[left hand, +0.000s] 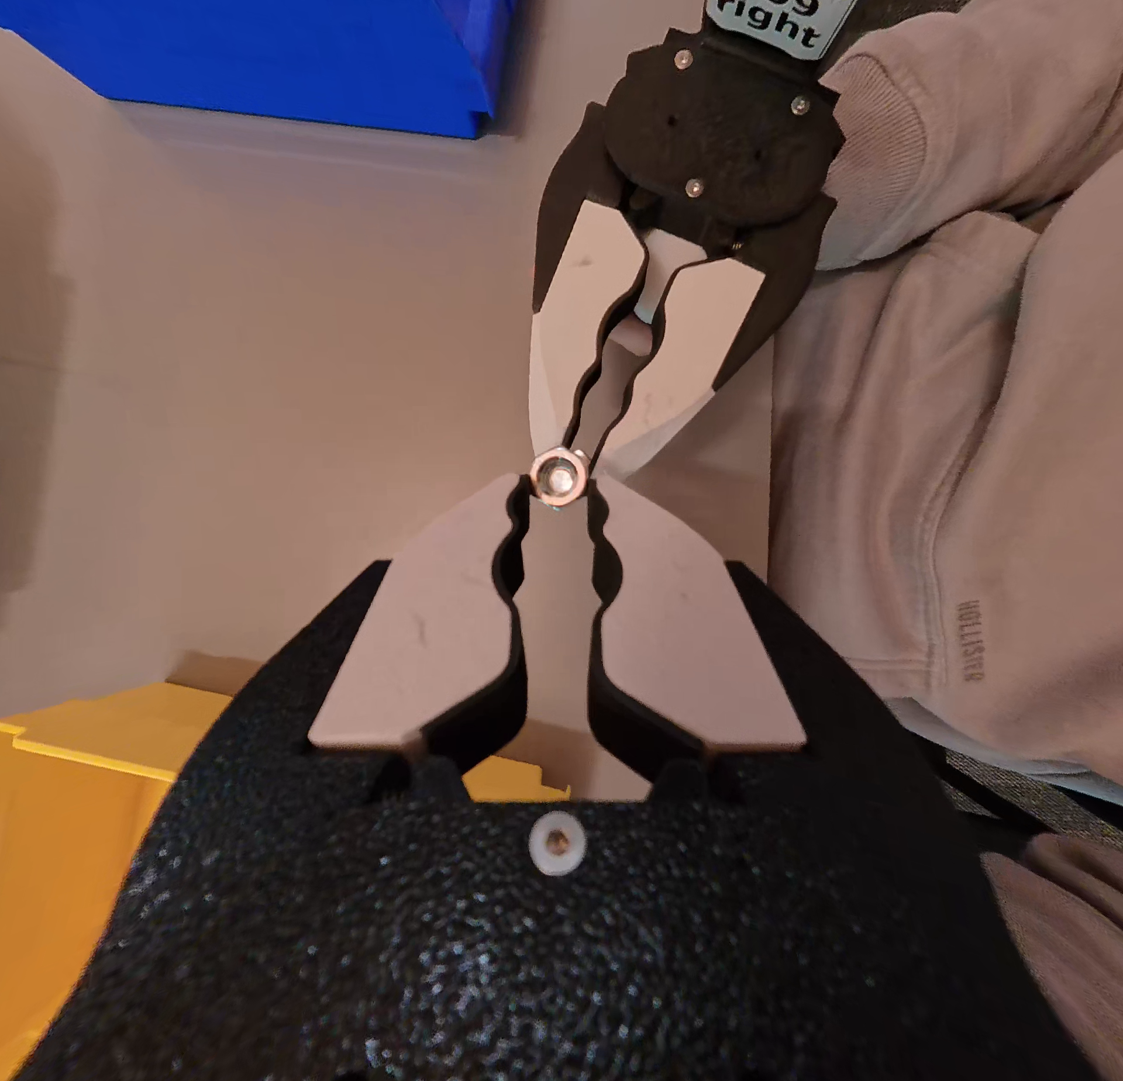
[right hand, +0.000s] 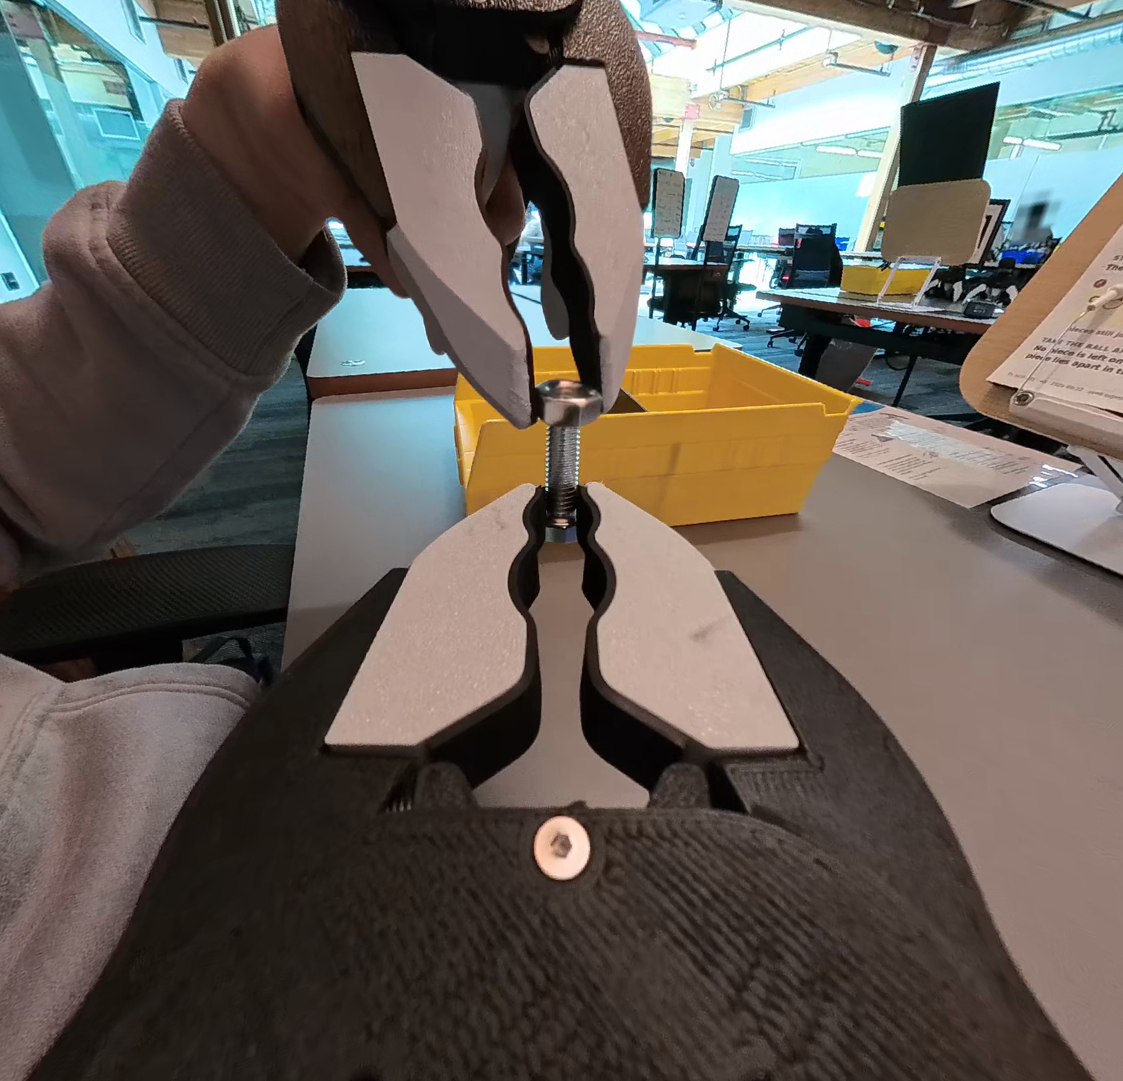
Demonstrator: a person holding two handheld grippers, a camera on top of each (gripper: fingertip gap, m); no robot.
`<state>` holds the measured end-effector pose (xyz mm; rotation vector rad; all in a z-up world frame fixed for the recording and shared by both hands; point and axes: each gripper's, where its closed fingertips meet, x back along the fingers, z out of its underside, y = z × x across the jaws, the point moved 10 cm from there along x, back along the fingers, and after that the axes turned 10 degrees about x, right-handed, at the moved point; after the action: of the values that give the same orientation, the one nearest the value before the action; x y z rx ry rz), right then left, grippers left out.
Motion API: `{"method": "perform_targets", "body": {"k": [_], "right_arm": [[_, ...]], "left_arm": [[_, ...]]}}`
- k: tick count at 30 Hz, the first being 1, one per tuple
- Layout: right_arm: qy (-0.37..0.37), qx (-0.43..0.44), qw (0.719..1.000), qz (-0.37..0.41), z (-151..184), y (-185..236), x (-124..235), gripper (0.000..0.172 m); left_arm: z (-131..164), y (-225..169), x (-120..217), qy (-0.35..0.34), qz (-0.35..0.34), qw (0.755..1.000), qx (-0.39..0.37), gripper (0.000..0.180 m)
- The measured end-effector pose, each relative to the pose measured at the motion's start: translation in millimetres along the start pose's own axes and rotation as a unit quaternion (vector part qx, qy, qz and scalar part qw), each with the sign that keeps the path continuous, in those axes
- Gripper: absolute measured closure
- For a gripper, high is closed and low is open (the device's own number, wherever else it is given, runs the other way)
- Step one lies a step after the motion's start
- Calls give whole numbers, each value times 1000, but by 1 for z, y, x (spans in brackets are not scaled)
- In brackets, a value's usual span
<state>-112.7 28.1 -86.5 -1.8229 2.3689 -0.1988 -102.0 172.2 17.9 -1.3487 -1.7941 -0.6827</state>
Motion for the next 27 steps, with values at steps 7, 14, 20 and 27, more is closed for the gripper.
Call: {"method": "perform_targets", "body": {"k": [7,14,20,27], "right_arm": [[-1,-2,1000,-4,1,1,-1,163],[3,19,1000,-10,4,0,1,163],[10,68,998,-1,4,2,2,163],[38,90,995,-11,3,-9,14,163]], "left_arm": [[2,1,-3,-1,-3,1000,3,163],[12,3,-8,-65,27,997,17,164],[19,2,-13,-94,61,994,13,164],[22,6,-14,-119,1,992,31,157]]}}
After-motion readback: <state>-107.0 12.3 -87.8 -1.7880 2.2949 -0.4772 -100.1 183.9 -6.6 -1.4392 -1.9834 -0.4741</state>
